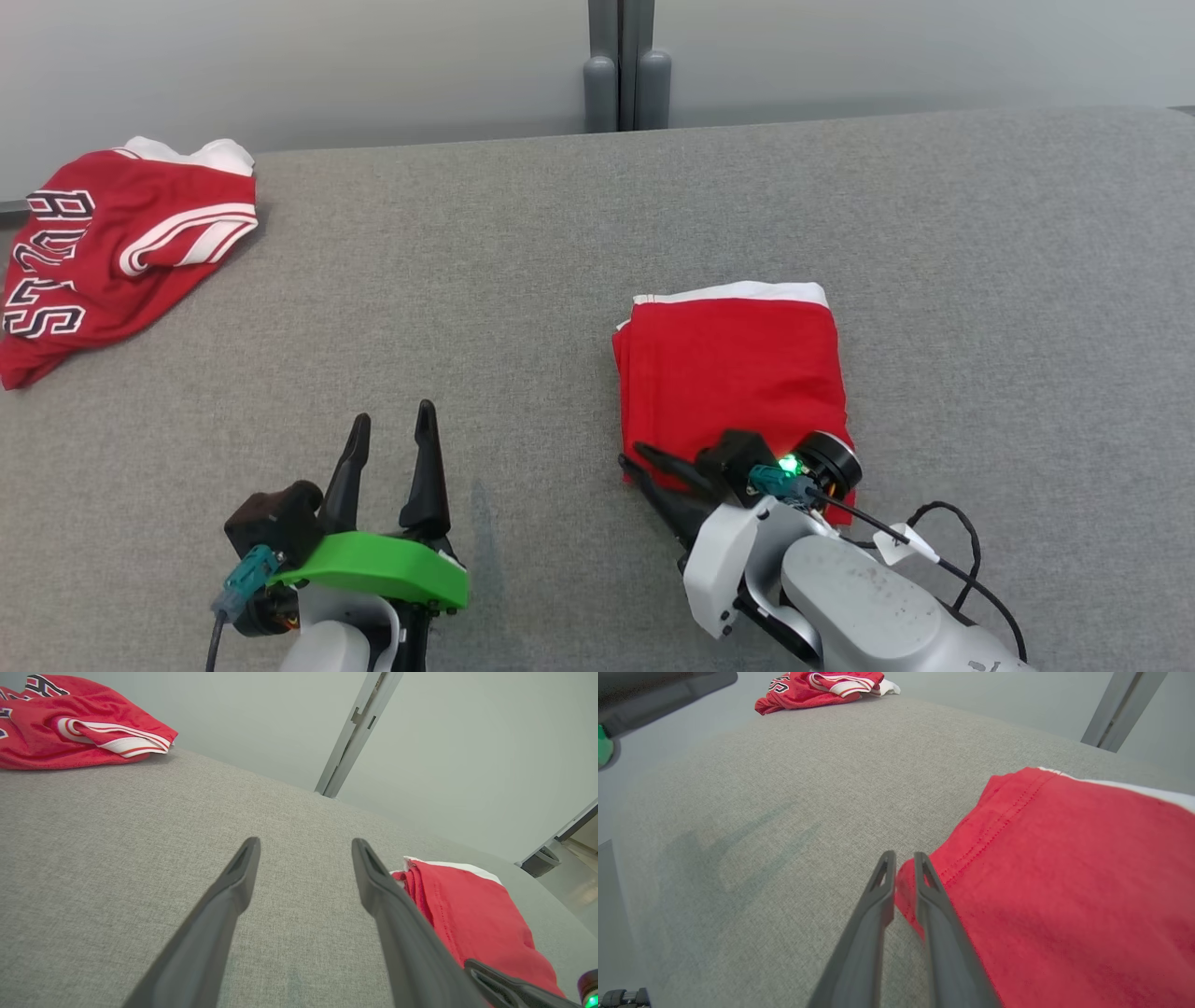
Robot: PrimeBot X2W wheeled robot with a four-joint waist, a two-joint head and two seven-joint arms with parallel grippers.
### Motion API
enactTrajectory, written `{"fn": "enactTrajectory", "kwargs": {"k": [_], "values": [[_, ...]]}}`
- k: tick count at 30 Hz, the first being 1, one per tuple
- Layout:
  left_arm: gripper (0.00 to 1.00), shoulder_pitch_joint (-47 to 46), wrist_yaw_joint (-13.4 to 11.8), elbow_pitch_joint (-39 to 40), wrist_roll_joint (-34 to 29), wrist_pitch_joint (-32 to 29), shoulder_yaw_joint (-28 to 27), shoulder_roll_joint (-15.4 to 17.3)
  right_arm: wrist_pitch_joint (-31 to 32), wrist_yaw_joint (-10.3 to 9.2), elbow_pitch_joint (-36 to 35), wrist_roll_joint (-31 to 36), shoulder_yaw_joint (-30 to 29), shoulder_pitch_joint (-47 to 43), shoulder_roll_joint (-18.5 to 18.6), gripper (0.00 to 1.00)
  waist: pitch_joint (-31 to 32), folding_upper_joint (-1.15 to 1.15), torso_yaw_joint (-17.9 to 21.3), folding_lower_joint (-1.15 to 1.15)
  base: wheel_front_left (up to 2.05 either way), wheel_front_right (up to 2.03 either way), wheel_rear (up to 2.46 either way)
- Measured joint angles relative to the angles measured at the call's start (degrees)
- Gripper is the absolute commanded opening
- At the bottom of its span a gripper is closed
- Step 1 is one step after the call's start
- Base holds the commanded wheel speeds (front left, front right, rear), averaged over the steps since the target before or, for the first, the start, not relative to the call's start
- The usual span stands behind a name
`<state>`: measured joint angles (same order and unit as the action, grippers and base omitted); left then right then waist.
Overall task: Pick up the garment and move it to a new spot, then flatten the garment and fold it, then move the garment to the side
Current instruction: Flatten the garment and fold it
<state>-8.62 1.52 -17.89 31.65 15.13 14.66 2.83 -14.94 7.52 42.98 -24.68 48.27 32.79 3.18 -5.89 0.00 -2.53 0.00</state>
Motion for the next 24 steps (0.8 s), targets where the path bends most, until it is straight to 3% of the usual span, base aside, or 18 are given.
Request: {"fn": "enactTrajectory", "kwargs": {"k": [5, 9, 24], "values": [[1.00, 0.1, 0.3, -0.1, -0.5, 0.0, -0.3, 0.0, -0.1, 0.00, -4.1, 1.1, -1.9, -0.1, 0.6, 1.00, 0.8, 0.00, 0.6, 0.00, 0.00, 0.00, 0.00], [1.00, 0.1, 0.8, -0.3, -1.7, 0.0, -0.7, 0.0, -0.1, 0.00, -8.4, 2.5, -6.6, -1.6, 1.4, 1.00, 1.8, 0.00, 1.0, 0.00, 0.00, 0.00, 0.00], [1.00, 3.7, 2.5, -0.6, -7.4, 0.0, -1.7, 0.0, -0.1, 0.00, -17.7, 11.0, -35.5, -16.3, 0.6, 1.00, 6.1, 0.00, 3.1, 0.00, 0.00, 0.00, 0.00]]}}
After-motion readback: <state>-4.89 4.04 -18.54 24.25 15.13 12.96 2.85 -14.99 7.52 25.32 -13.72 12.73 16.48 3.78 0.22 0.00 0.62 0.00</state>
